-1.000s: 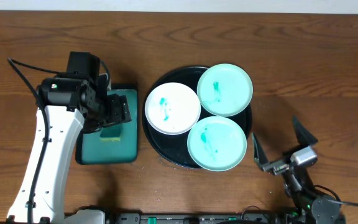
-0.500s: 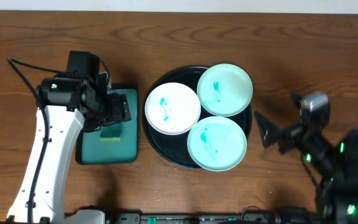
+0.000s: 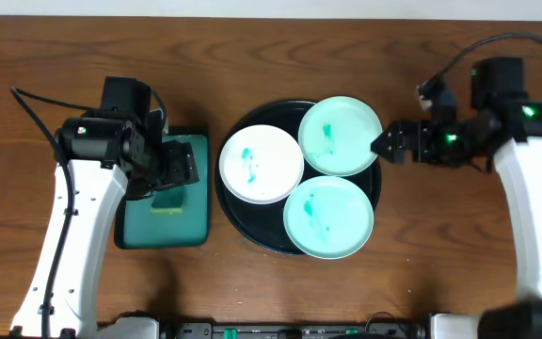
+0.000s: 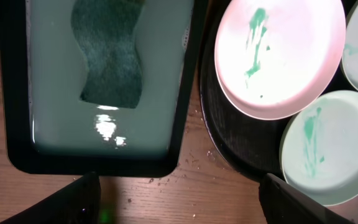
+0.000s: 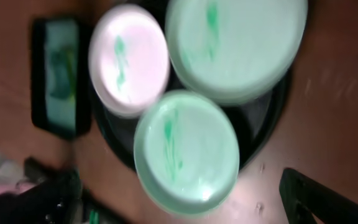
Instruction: Clean dirty plates on tray and stack at the side
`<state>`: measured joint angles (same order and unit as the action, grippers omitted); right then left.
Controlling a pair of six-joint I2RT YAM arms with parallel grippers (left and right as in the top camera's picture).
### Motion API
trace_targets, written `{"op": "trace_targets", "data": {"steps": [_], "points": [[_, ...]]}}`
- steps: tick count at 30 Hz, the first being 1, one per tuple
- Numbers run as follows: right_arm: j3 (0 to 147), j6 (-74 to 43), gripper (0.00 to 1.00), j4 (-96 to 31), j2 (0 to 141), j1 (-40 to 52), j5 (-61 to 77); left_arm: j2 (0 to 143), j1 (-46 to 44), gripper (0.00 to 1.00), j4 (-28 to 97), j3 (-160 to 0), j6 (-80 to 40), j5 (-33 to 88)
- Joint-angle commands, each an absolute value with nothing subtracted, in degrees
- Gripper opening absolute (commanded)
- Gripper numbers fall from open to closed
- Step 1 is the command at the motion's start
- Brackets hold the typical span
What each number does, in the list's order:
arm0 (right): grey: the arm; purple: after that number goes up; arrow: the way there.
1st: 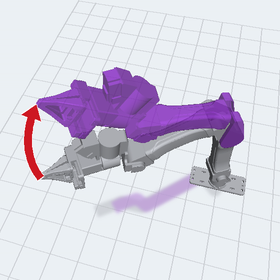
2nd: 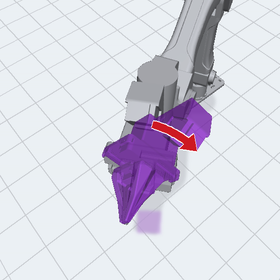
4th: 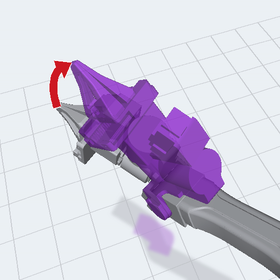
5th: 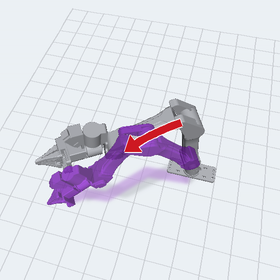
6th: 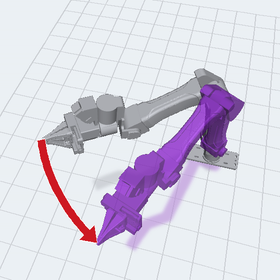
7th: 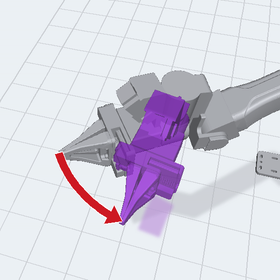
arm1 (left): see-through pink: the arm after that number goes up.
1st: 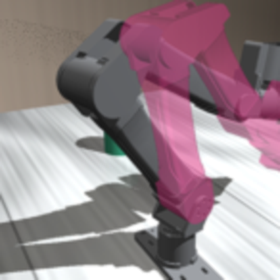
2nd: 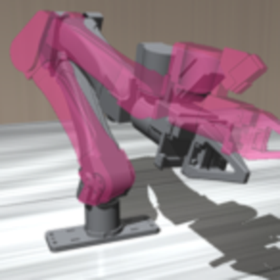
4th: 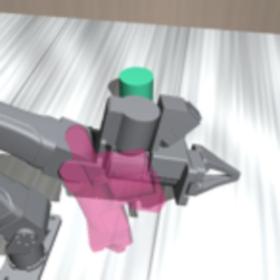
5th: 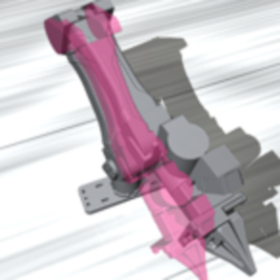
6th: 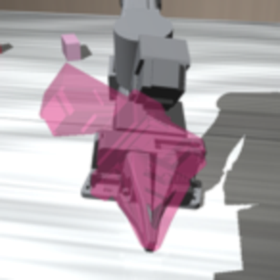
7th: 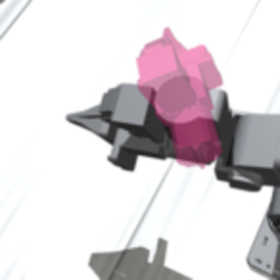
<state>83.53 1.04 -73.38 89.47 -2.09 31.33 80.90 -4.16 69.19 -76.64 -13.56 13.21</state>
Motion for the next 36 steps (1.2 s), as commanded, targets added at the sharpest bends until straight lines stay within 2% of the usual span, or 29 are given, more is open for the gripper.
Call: {"op": "trace_targets", "data": {"steps": [1, 3, 6, 7, 11, 13, 19, 23, 25, 29, 36], "points": [[84.31, 0.89, 0.99, -75.50, 93.86, -1.39, 33.56, 81.23, -3.88, 0.82, 69.41, -77.87, -14.06, 13.06], [84.33, 4.01, 0.99, -77.17, 95.61, -1.15, 34.09, 81.23, -3.88, 0.82, 69.38, -77.84, -14.06, 13.06], [84.33, 5.48, 0.99, -77.71, 95.24, 0.75, 25.54, 81.23, -3.88, 0.82, 69.38, -77.87, -14.09, 13.06], [84.33, 3.53, 0.99, -77.52, 94.83, 1.85, 19.51, 81.23, -3.88, 0.82, 69.38, -77.87, -14.09, 13.06], [84.33, -19.25, 0.99, -77.71, 93.54, 7.27, -4.40, 81.23, -3.88, 0.82, 69.38, -77.87, -14.06, 13.06], [84.33, -21.28, 0.99, -76.40, 93.51, 11.44, -9.32, 81.23, -3.88, 0.82, 69.38, -77.87, -14.06, 13.06], [84.33, -18.59, 0.99, -73.76, 93.58, 16.16, -5.98, 81.23, -3.88, 0.82, 69.38, -77.87, -14.06, 13.04], [84.33, -4.38, 0.99, -68.03, 93.65, 18.46, 16.60, 81.23, -3.88, 0.82, 69.38, -77.87, -14.06, 13.04], [84.33, -5.91, 0.99, -64.31, 93.67, 19.68, 24.25, 81.23, -3.88, 0.82, 69.38, -77.87, -14.06, 13.04], [84.31, -16.97, 0.99, -58.43, 94.28, 21.06, 24.21, 81.23, -3.88, 0.82, 69.38, -77.87, -14.06, 13.06], [84.31, -16.99, 0.99, -50.89, 95.61, 22.85, 23.62, 81.23, -3.88, 0.82, 69.36, -77.87, -14.06, 13.04]]}}
